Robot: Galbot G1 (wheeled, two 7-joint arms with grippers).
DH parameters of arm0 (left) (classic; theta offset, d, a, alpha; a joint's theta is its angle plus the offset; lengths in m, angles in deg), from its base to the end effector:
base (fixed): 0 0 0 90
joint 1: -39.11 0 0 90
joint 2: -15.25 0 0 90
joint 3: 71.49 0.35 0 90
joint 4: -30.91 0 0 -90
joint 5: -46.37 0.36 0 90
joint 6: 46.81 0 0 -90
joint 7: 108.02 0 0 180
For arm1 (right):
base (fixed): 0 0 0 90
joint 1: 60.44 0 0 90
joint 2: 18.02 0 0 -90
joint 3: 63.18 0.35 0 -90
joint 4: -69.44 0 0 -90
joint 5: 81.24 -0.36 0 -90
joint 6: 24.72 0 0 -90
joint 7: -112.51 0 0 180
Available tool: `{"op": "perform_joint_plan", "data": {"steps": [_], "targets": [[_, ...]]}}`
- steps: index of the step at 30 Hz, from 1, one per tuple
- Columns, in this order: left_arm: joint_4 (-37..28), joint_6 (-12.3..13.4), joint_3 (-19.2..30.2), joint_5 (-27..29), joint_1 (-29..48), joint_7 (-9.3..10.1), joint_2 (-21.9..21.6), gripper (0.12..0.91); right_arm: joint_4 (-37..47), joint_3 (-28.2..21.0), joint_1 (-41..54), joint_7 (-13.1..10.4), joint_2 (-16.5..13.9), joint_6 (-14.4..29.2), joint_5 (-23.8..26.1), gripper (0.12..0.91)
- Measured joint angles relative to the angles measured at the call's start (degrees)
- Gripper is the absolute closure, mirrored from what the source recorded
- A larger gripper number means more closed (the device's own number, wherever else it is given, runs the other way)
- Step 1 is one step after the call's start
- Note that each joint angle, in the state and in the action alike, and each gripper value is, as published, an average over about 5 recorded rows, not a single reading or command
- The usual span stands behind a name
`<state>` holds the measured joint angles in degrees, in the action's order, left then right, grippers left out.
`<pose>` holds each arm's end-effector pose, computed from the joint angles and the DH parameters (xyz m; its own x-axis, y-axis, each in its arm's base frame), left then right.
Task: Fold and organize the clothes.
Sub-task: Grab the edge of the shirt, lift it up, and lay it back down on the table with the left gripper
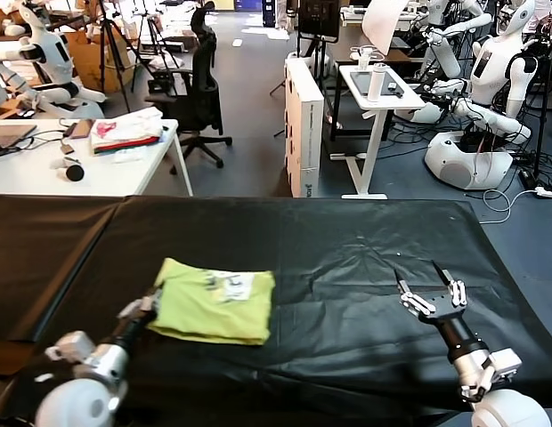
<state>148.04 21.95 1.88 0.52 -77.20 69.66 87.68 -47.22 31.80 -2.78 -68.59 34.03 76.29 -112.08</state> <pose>0.2089 0.1435 -0.2701 -0.9674 0.0774 0.2411 -0.0265 0.9159 -0.4005 0.2005 -0.1379 -0.2825 -0.9760 -0.2104 -0.0555 -0.2066 0.9762 -0.0658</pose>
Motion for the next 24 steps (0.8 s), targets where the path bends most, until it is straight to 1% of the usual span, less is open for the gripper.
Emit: {"op": "perform_joint_plan", "data": {"steps": [2,4,7,10,12,15,18,21,24], "targets": [[1.4,-0.6,-3.1,-1.5,-0.6,0.49,-2.1,0.847,0.3,-0.8,0.7,0.0,0.2,0.0,0.0,0.118],[2.9,-1.5,-6.1,-3.4,-0.9,1.38,-4.2,0.847,0.5,-1.5,1.3,0.0,0.5,0.0,0.1,0.118],[5.5,-3.7,-9.4,-6.7,-0.5,3.55,-6.1,0.847,0.7,-2.2,1.7,0.0,0.7,0.0,0.4,0.118],[8.6,-5.8,-10.2,-9.4,0.3,6.08,-6.4,0.847,0.6,-2.3,1.4,0.0,0.8,0.0,0.8,0.118],[10.7,-6.5,-9.2,-9.6,0.8,7.12,-5.9,0.847,0.3,-2.1,1.0,0.0,0.9,0.0,1.0,0.118],[12.3,-6.7,-4.7,-7.1,1.5,7.48,-3.7,0.847,-0.2,-1.5,0.2,-0.1,1.0,0.0,1.4,0.118],[12.1,-6.4,2.4,-3.4,2.5,7.49,0.3,0.847,-0.7,-0.6,-0.9,-0.1,1.3,0.0,1.9,0.118],[10.4,-5.5,10.4,0.2,4.1,6.90,5.2,0.847,-1.2,0.2,-2.2,-0.1,1.9,-0.1,2.9,0.118],[6.9,-4.7,18.0,3.3,5.9,6.36,9.8,0.847,-1.6,0.4,-3.3,-0.2,2.5,-0.7,4.3,0.118]]}}
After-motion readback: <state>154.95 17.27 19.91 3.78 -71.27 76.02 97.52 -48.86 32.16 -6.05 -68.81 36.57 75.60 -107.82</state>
